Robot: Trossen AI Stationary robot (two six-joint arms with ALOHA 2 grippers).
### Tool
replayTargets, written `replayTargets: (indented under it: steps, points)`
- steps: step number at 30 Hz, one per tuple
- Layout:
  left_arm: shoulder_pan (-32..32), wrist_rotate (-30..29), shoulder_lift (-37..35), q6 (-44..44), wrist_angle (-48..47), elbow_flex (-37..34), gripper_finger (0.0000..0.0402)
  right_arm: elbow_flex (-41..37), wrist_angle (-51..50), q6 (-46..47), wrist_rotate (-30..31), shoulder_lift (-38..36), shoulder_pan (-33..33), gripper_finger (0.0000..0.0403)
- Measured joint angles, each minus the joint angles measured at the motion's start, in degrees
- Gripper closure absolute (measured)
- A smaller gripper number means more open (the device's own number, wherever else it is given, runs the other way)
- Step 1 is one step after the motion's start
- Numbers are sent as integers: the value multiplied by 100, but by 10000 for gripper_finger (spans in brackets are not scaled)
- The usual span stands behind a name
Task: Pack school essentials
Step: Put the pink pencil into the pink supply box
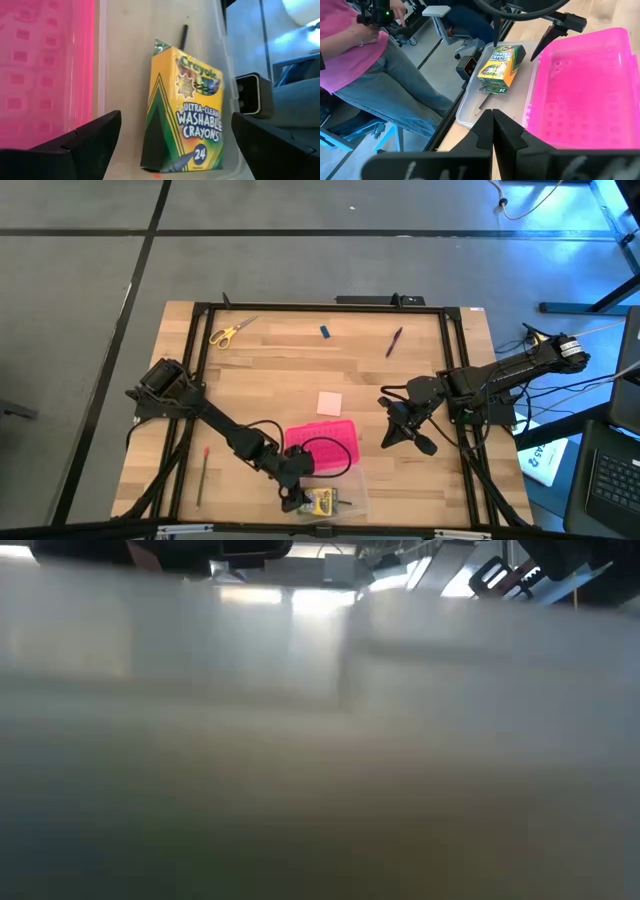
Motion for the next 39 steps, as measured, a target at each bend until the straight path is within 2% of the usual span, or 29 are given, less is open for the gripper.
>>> replayTargets:
  steps: [8, 27, 30, 36, 39]
  points:
    - [15, -261, 0, 2, -242, -2, 28, 0, 0, 0, 0, 0, 0, 397]
    - [25, -242, -172, -10, -195, -11, 28, 0, 0, 0, 0, 0, 0, 397]
    - [133, -247, -370, -7, -422, -13, 28, 1, 2, 0, 0, 0, 1, 397]
    - [476, -535, -922, 31, -1674, -11, 28, 2, 0, 0, 0, 0, 2, 397]
    - [669, -422, -938, 45, -1966, -11, 28, 2, 0, 0, 0, 0, 1, 397]
